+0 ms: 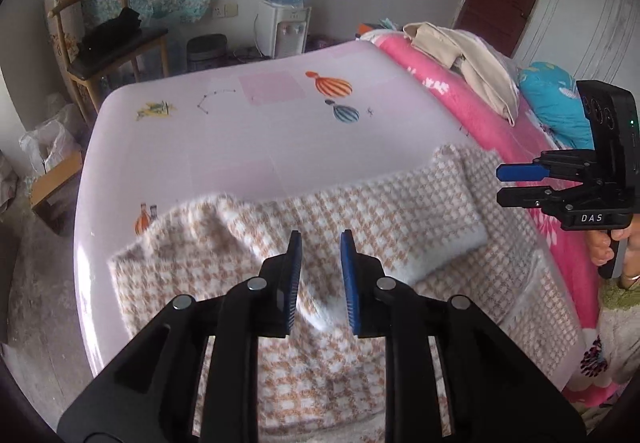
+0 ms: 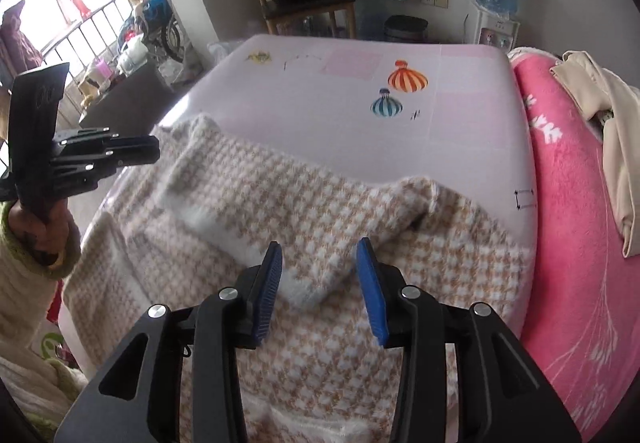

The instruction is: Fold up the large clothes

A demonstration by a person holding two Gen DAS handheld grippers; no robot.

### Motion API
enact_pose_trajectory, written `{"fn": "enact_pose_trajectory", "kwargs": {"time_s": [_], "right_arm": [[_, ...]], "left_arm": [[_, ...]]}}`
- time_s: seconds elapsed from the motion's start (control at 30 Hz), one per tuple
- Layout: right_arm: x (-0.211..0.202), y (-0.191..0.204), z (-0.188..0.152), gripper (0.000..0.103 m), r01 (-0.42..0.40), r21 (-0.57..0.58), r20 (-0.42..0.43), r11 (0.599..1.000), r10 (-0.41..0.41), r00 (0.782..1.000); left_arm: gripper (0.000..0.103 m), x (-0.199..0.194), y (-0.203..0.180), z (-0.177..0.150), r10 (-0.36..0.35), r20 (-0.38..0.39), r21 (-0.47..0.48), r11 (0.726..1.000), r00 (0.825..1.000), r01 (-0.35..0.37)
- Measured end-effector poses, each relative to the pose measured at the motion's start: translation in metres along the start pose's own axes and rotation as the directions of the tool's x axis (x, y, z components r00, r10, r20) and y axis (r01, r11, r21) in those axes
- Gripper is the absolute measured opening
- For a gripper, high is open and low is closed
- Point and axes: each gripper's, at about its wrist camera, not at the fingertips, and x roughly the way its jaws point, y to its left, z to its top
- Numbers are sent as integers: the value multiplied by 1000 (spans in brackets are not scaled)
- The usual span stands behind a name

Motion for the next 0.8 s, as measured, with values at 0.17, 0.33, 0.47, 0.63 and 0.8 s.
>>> {"fn": "enact_pose_trajectory", "kwargs": {"time_s": [0.17, 0.33, 0.47, 0.63, 0.8], "right_arm": [[60, 4, 30, 40, 11, 25, -21, 1000, -10, 1000], [78, -16, 6, 39, 14, -9, -68, 1000, -15, 998], [57, -24, -8, 39, 76, -24, -114, 997, -79, 990], [42, -3, 16, 41, 25, -8, -32, 1000, -26, 999], [85, 43, 33, 41, -59, -77, -75, 995, 53, 996]], "left_arm": [[23, 63, 3, 17, 22, -98, -36, 999, 995, -25], [22, 88, 22, 1, 51, -150, -37, 998, 987, -57], [24, 72, 25, -7, 135, -152, 17, 991, 979, -134], [22, 52, 6, 10, 93, -60, 69, 994, 994, -89], [23, 82, -36, 5, 86, -132, 174, 983, 987, -62]]}}
